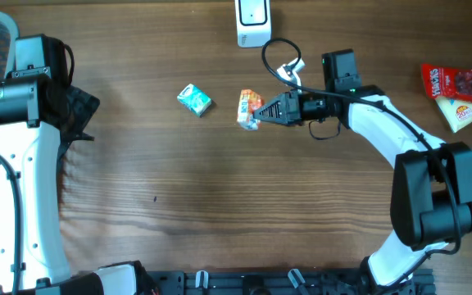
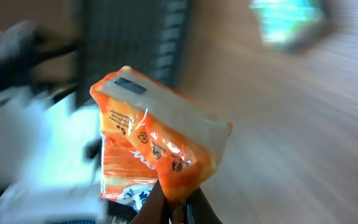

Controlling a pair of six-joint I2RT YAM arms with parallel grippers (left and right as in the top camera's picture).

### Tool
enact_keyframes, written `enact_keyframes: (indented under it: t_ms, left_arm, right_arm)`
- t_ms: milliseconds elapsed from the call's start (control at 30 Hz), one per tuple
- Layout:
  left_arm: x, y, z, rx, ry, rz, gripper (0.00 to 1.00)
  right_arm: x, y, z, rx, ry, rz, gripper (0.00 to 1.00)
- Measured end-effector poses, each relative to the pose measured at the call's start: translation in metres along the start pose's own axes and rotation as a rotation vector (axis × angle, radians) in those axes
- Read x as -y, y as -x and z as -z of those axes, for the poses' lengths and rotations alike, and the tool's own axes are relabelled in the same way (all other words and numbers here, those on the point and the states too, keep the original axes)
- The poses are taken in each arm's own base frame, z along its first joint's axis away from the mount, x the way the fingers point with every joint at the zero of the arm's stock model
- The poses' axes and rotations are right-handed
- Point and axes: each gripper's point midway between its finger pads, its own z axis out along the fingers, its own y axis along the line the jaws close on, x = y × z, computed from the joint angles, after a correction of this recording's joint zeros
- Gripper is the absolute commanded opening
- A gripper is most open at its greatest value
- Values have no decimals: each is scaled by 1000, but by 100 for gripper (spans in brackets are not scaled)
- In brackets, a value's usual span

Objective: Scan the item barcode
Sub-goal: 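Lift the orange tissue pack and hold it up to the scanner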

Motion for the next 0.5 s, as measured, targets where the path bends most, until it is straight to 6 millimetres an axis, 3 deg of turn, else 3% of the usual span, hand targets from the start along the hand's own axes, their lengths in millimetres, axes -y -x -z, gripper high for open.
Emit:
enact_keyframes:
  t_ms: [167, 500]
  left_arm:
    - [0, 0, 0, 0, 0, 0, 100]
    - [0, 0, 0, 0, 1, 0, 100]
  right_arm:
    - [-36, 0, 4, -29, 196, 129, 4]
    - [-46, 11, 5, -18, 230, 283, 4]
